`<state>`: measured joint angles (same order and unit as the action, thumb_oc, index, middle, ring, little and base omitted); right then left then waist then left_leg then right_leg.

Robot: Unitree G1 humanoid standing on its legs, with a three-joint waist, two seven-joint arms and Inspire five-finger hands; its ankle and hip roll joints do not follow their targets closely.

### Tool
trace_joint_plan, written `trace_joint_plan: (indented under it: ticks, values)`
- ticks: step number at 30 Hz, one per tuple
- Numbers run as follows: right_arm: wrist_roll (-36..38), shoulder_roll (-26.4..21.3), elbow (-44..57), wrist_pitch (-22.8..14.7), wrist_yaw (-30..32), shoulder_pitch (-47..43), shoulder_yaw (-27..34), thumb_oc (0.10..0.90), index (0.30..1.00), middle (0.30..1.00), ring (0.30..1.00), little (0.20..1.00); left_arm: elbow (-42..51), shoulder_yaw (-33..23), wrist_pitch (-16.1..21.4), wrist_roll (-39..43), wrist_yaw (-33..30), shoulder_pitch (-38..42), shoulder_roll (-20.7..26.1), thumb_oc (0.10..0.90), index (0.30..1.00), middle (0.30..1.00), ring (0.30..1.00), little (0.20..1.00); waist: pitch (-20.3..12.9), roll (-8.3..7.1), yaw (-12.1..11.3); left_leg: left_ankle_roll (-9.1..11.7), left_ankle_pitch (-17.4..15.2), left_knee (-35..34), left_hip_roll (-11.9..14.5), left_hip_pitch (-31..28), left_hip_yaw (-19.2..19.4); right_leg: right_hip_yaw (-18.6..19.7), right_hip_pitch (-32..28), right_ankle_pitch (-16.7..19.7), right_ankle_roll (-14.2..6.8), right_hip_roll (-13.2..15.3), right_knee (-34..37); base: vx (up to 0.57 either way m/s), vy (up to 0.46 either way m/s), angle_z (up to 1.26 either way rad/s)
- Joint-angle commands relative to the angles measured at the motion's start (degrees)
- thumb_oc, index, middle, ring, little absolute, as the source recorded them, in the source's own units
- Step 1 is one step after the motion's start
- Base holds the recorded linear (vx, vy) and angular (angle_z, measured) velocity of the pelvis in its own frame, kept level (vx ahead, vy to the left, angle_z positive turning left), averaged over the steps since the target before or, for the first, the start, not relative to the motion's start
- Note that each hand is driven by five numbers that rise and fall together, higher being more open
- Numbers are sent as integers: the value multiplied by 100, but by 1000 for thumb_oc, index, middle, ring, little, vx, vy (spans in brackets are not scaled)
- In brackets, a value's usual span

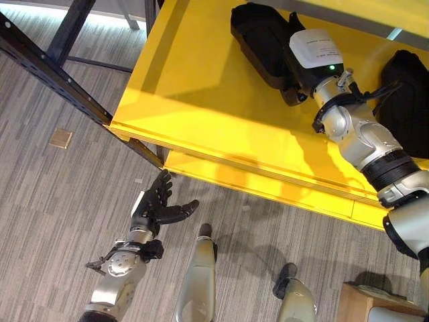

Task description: Move parts from the plastic box to the shelf.

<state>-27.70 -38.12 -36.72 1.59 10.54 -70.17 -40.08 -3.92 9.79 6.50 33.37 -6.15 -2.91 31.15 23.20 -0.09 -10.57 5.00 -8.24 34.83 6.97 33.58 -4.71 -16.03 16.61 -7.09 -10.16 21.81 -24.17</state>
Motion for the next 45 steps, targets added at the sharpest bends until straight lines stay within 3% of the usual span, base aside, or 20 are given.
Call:
trace_joint_plan:
  ticks: [1,5,9,10,11,12,13,18,30,32,33,35,36,37,45]
  values:
    - [239,80,161,-31,448,-726,295,400,300,300,300,300,595,31,571,-31,-74,82,307,900,1000,1000,1000,1000,-252,1,-42,23,-144,78,213,-15,-23,240,-60,-254,234,-116,-666,66,-16,-7]
    - [587,490,48,1,518,-397,629,400,300,300,300,300,608,46,573,-48,-113,119,267,900,1000,1000,1000,1000,-216,61,9,-18,12,42,205,43,11,234,11,-162,280,-111,-651,-38,21,-3]
    - [788,723,0,16,578,-199,818,400,300,300,300,300,612,27,553,-69,-157,122,253,900,1000,1000,1000,1000,-219,83,38,22,-162,127,235,5,0,285,-11,-316,249,-133,-751,33,-12,-4]
    - [845,775,-23,28,606,-138,881,400,300,300,300,300,613,36,548,-82,-161,123,247,900,1000,1000,1000,1000,-203,103,48,-23,-14,106,219,68,16,257,50,-199,290,-113,-741,0,0,0]
    - [905,822,-47,27,619,-78,907,400,300,300,300,300,601,32,547,-82,-166,121,233,900,1000,1000,1000,1000,-207,104,52,20,-177,180,241,29,-4,290,16,-337,257,-125,-804,-81,21,-4]
    - [995,872,-47,33,664,-8,996,400,300,300,300,300,604,34,542,-88,-183,127,224,900,1000,1000,1000,1000,-198,122,61,-23,-29,152,219,97,5,256,70,-219,296,-110,-774,72,-30,-3]
    - [996,879,-45,33,662,1,995,400,300,300,300,300,600,34,541,-87,-184,117,226,900,1000,1000,1000,1000,-208,115,54,21,-202,218,242,44,-10,291,21,-355,257,-127,-827,0,0,0]
    - [1293,1051,-119,53,827,320,1297,400,300,300,300,300,593,67,513,-129,-216,115,205,900,1000,1000,1000,1000,-179,165,92,14,-253,342,251,106,-13,339,128,-431,269,-122,-995,12,-5,0]
    - [1074,1010,674,81,987,1132,1727,400,300,300,300,300,577,81,439,-316,-248,103,204,900,1000,1000,1000,1000,-110,215,236,13,-281,414,314,116,52,465,299,-498,287,-156,-1127,-10,-9,-4]
    - [1017,982,807,87,1004,1204,1784,400,300,300,300,300,585,90,432,-324,-239,102,201,900,1000,1000,1000,1000,-107,227,251,-30,-109,355,300,184,77,448,384,-363,326,-140,-1090,-58,0,-4]
    - [871,916,998,89,1040,1310,1853,400,300,300,300,300,577,84,435,-361,-240,97,201,900,1000,1000,1000,1000,-117,229,274,16,-268,413,330,137,77,501,367,-494,287,-160,-1145,-95,9,-4]
    - [808,899,1094,80,1074,1364,1893,400,300,300,300,300,577,86,440,-381,-242,99,200,900,1000,1000,1000,1000,-103,233,284,-25,-110,363,322,200,98,480,436,-366,326,-143,-1111,-16,-14,-5]
    - [668,839,1292,93,1100,1455,1976,400,300,300,300,300,574,74,428,-386,-240,85,191,900,1000,1000,1000,1000,-114,231,307,18,-263,407,340,152,94,526,431,-495,286,-160,-1181,-13,-8,-6]
    - [614,826,1408,80,1119,1513,2015,400,300,300,300,300,587,74,426,-392,-235,87,189,900,1000,1000,1000,1000,-94,244,325,-25,-110,365,330,208,117,501,497,-367,323,-142,-1150,-16,-15,-10]
    - [360,734,1936,77,1302,1837,2356,400,300,300,300,300,598,60,412,-449,-215,52,177,900,1000,1000,1000,1000,-110,270,405,-24,-108,399,351,296,143,557,633,-377,318,-124,-1221,-14,-2,-2]
